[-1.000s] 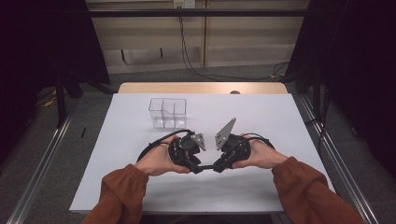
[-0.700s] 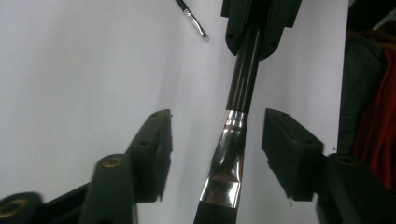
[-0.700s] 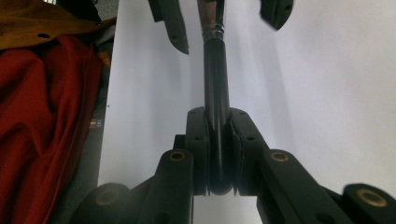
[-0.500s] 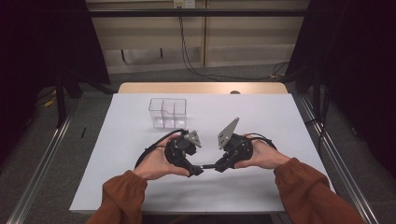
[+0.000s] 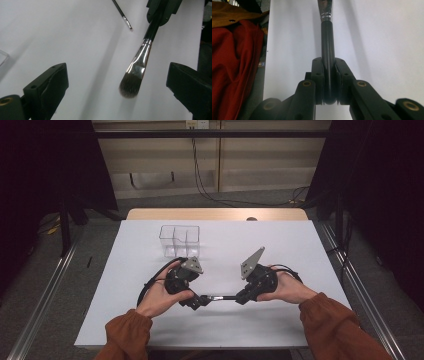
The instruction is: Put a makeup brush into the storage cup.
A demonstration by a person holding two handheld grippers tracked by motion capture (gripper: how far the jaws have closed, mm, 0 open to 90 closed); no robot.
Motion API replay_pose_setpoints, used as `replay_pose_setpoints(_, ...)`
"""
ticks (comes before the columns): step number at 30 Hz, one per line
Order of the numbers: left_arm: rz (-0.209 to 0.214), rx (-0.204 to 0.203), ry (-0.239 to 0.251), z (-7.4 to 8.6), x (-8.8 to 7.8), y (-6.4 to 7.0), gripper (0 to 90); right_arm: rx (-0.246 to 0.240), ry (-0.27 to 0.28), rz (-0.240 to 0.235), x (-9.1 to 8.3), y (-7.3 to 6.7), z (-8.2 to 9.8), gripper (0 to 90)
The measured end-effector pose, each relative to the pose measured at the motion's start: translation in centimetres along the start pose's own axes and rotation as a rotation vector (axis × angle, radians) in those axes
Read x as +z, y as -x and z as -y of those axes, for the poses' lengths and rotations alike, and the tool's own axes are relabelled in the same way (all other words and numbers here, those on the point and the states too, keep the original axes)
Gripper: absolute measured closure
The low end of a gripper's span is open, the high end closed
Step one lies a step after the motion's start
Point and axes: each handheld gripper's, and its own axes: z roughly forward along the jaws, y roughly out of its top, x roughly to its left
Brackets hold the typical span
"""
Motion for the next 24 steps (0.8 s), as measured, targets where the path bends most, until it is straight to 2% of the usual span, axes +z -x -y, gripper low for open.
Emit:
replay_pose_setpoints(5, -0.033, -0.023, 0.031, 0.7, -0.7, -0.1, 3.8, 0.013, 0.012, 0.017, -0.4, -0.1, 0.6, 79.8)
replay_pose_setpoints(11, -0.033, -0.049, 0.056, 1.4, -1.1, 0.0, 3.8, 0.031, 0.03, 0.035, -0.8, -0.6, 1.5, 79.8)
replay_pose_setpoints(13, -0.049, -0.06, 0.075, 1.7, -1.3, 0.0, 3.8, 0.041, 0.033, 0.04, -0.9, -0.6, 1.9, 79.8)
replay_pose_setpoints(18, -0.069, -0.081, 0.098, 2.3, -1.7, 0.0, 3.8, 0.066, 0.075, 0.068, -1.6, -0.8, 2.9, 79.8)
replay_pose_setpoints(19, -0.072, -0.089, 0.116, 2.4, -1.7, 0.0, 3.8, 0.068, 0.08, 0.079, -1.8, -0.9, 3.0, 79.8)
replay_pose_setpoints(20, -0.064, -0.093, 0.122, 2.5, -1.9, 0.0, 3.8, 0.074, 0.09, 0.082, -1.8, -0.9, 3.1, 79.8)
replay_pose_setpoints(24, -0.087, -0.103, 0.141, 3.0, -2.0, 0.4, 3.8, 0.097, 0.116, 0.111, -1.4, -1.0, 3.6, 79.8)
